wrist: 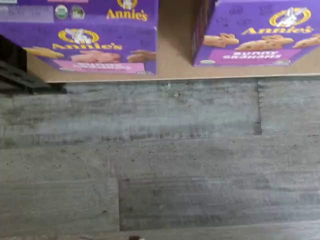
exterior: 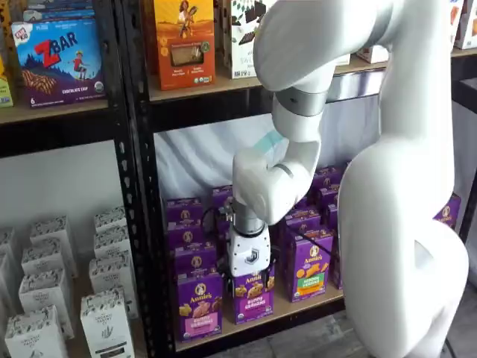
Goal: Pick up the purple box with a pink patch in the middle, on the bottom shelf, the first box from the left
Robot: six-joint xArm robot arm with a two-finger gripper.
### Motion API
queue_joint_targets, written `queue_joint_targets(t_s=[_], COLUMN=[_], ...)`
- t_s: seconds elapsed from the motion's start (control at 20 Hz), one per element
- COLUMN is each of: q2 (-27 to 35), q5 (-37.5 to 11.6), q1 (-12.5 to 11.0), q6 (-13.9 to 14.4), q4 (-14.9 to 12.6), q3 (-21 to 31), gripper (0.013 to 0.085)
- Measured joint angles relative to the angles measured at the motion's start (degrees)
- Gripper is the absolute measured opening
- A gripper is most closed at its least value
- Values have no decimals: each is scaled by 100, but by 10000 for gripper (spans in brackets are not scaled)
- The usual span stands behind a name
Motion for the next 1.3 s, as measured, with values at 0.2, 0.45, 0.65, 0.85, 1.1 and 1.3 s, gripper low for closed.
queue_joint_targets(t_s=[0.2, 0.45, 0.65, 0.85, 1.1, 1.3], q2=[200, 504, 737, 942, 1214, 1425], q5=[121, 334, 428, 378, 334, 416], q1=[-4, -57, -88, -92, -41, 3], q6=[-86, -224, -219, -224, -335, -609], q4=[81, 167, 124, 127, 291, 621], q3=[-298, -731, -1022, -1263, -1624, -1947], gripper=[850, 850, 850, 850, 850, 850])
